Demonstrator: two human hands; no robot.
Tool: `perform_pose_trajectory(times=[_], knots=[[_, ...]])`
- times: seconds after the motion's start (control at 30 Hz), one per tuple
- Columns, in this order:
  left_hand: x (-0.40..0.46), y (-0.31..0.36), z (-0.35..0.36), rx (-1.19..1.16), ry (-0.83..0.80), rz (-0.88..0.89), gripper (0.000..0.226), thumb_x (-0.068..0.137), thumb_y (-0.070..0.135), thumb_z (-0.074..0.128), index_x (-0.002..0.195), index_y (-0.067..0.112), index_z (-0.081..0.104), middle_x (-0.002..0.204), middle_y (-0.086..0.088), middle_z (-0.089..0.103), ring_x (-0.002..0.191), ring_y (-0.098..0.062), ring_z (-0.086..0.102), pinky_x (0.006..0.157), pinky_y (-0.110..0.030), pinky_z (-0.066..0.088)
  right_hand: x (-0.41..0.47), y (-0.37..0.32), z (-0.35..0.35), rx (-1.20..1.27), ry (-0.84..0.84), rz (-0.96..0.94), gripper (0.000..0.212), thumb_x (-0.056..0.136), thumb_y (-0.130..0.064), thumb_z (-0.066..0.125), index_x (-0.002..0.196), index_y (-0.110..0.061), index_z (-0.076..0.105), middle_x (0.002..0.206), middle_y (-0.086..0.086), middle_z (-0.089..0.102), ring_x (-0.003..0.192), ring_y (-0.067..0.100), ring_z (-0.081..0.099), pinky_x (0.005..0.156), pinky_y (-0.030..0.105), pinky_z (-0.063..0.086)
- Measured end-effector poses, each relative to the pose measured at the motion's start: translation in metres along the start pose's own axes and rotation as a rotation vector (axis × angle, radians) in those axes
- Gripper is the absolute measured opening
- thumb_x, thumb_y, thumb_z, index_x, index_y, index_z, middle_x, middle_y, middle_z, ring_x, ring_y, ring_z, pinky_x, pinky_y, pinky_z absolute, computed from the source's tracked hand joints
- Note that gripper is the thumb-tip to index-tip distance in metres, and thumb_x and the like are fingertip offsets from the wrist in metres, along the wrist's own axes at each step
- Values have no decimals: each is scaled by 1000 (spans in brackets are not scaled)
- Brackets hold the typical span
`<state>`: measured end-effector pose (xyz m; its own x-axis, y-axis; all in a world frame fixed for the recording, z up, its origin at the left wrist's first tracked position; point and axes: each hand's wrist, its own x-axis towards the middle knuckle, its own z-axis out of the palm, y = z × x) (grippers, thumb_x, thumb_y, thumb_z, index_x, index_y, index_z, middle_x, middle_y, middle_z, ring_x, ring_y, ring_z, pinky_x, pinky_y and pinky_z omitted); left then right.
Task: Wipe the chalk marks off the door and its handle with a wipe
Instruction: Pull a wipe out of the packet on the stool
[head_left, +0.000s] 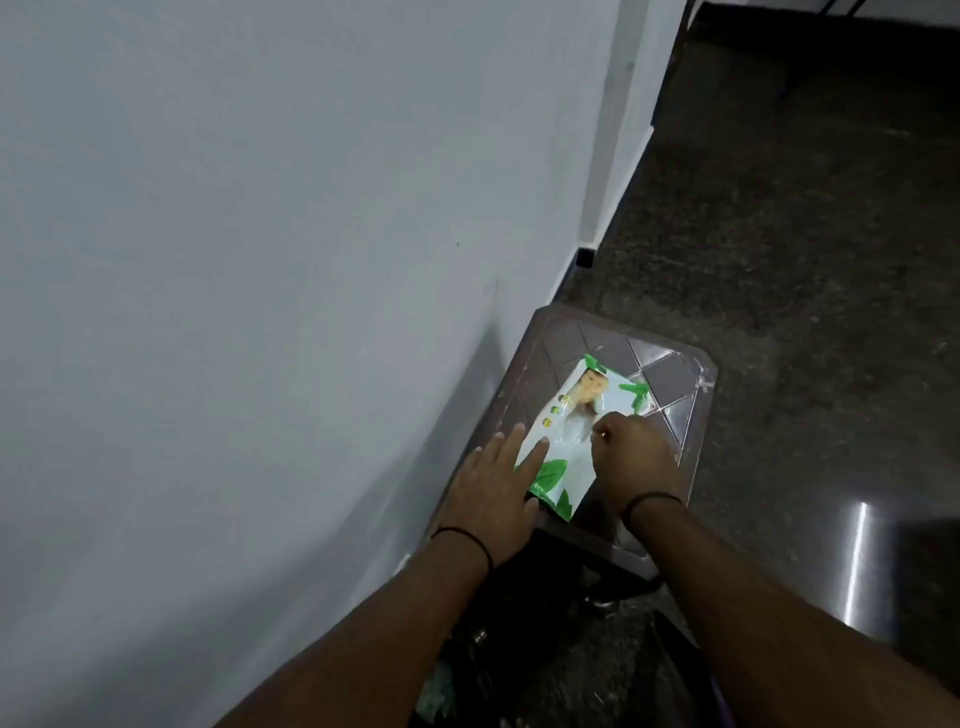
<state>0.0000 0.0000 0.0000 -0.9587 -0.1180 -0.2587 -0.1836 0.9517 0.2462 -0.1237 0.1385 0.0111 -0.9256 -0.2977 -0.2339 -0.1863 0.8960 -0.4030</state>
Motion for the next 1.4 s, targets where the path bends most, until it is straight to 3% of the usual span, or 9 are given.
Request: perform_pose_trajectory(times=[0.13, 0.27, 0.6, 0.87, 0.93, 1.03, 1.13, 1.23, 1.4], knots=[[32, -6, 25, 16, -6, 22, 76, 93, 38, 52, 156, 33, 10, 165, -7, 5, 150, -34, 13, 120, -47, 19, 21, 1, 31, -94, 34, -67, 37, 95, -13, 52, 129, -20, 64, 110, 14, 60, 106, 35, 55, 83, 41, 50], [48, -10, 46, 55, -55, 49, 77, 94, 41, 53, 156, 35, 7, 166, -4, -1, 150, -34, 10, 120, -48, 17, 31, 6, 52, -217, 57, -108, 43, 93, -13, 49, 136, -19, 56, 110, 12, 59, 105, 34, 54, 79, 39, 49], [48, -12, 57, 7, -63, 38, 72, 96, 44, 50, 156, 32, 12, 166, 0, -4, 151, -29, 11, 121, -49, 16, 52, 0, 63, -247, 70, 4, 26, 96, -18, 47, 108, -22, 70, 107, 8, 63, 103, 31, 61, 76, 34, 48], [50, -12, 60, -21, -80, 25, 70, 96, 43, 48, 156, 35, 12, 166, 4, -4, 151, -28, 11, 121, -48, 15, 62, 3, 70, -54, 138, 69, 25, 96, -29, 51, 90, -16, 72, 96, 11, 62, 90, 34, 62, 70, 36, 48], [50, -10, 59, -19, -98, 13, 69, 97, 43, 46, 156, 35, 12, 166, 5, -4, 151, -27, 9, 122, -47, 14, 60, 9, 69, 52, 54, 51, 20, 90, -27, 57, 75, -17, 65, 90, 11, 58, 84, 32, 59, 67, 33, 45], [51, -7, 54, -25, -124, -14, 67, 98, 40, 44, 156, 34, 12, 166, 5, -5, 152, -25, 6, 122, -45, 11, 52, 15, 63, 229, -3, -25, 29, 81, -18, 66, 57, -22, 50, 70, 4, 56, 66, 23, 54, 58, 27, 35], [52, -4, 47, -34, -154, -40, 67, 97, 36, 44, 156, 33, 13, 166, 6, -5, 152, -25, 5, 123, -45, 10, 41, 18, 56, 361, 15, 12, 32, 80, -17, 69, 59, -21, 45, 61, -3, 51, 57, 12, 46, 51, 26, 31], [53, 0, 41, -33, -194, -52, 68, 97, 35, 45, 156, 32, 12, 166, 5, -5, 152, -27, 6, 122, -45, 11, 32, 21, 50, 460, 34, 84, 29, 81, -17, 71, 65, -11, 47, 65, 4, 57, 63, 19, 50, 55, 29, 36], [56, 6, 37, 17, -235, -75, 67, 98, 41, 45, 156, 34, 13, 166, 4, -5, 151, -30, 9, 122, -45, 12, 18, 16, 33, 632, 83, 127, 40, 78, -4, 69, 60, -17, 35, 57, -2, 38, 54, 12, 31, 50, 28, 27]])
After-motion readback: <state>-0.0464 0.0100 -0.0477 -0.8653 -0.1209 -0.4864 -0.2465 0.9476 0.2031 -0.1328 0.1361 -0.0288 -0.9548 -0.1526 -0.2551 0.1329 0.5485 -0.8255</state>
